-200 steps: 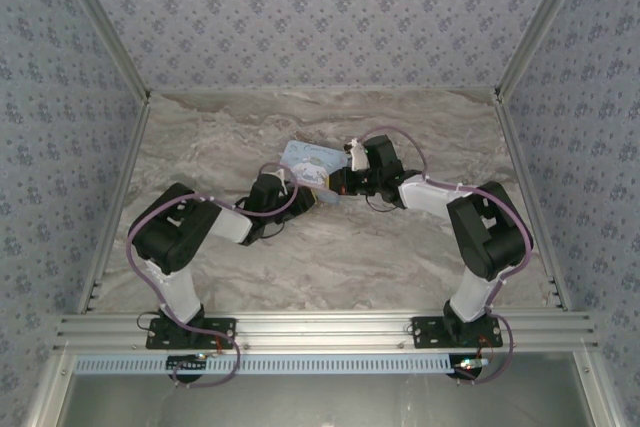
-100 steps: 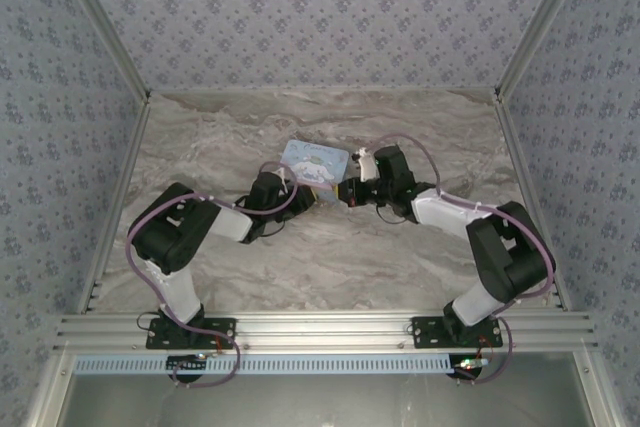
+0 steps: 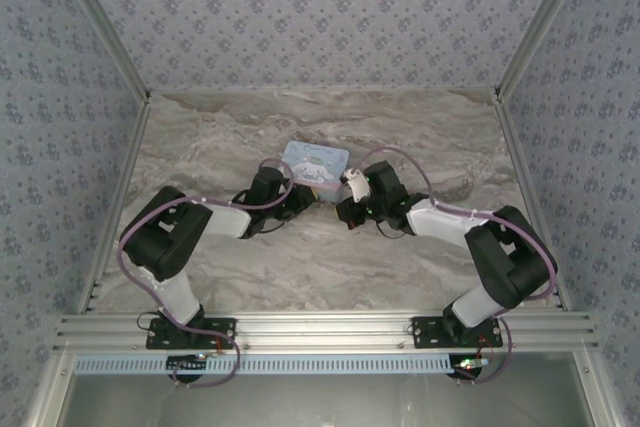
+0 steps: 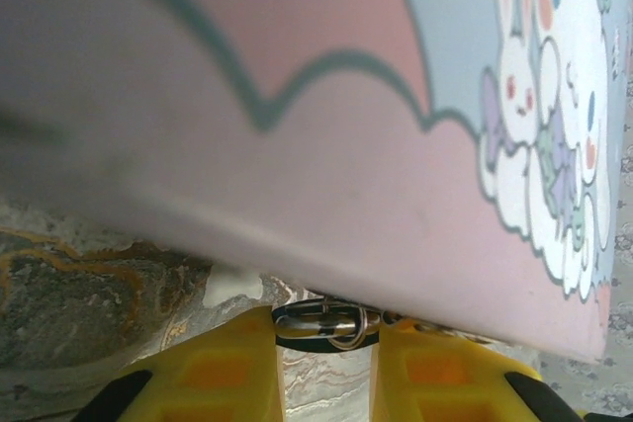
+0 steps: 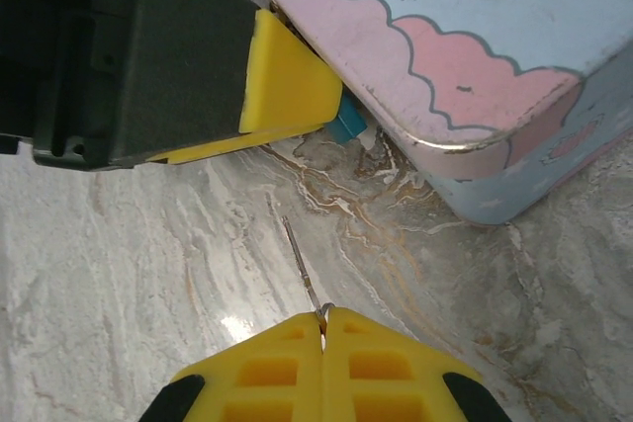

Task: Unlock the padlock with the key

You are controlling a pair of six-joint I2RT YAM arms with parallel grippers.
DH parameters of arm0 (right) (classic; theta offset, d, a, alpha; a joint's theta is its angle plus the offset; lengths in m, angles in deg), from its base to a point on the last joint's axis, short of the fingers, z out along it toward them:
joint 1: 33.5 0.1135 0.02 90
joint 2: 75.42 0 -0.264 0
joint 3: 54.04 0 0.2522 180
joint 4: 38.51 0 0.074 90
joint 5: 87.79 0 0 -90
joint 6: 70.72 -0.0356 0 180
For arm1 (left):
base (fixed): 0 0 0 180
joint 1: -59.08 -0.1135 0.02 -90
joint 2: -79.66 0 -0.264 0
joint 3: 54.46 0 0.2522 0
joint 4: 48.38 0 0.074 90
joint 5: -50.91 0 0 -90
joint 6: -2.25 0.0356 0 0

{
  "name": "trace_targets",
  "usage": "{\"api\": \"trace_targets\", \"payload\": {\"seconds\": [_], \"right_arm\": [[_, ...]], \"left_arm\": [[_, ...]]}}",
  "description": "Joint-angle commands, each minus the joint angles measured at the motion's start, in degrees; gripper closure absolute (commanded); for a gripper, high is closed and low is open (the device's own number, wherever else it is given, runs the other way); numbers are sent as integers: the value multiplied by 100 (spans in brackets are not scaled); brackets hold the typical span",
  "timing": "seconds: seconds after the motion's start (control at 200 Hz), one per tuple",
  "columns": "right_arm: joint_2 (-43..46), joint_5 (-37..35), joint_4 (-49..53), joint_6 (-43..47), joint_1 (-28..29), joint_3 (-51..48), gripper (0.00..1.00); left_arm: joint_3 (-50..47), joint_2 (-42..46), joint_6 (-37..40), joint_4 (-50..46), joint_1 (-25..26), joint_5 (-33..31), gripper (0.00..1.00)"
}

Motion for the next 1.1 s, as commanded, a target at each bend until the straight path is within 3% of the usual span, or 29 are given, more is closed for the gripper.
{"api": "trace_targets", "payload": {"seconds": [0.0, 0.74, 1.094], "right_arm": [[-67, -347, -52, 390, 95, -68, 100], [-676, -1068, -532, 946, 350, 105, 100], [-775, -959, -919, 904, 378, 4, 100]], "left_arm": [[147, 216, -320, -48, 23, 250, 78], [379, 575, -475, -934, 170, 229, 80], [589, 603, -487, -1312, 197, 250, 81]]}}
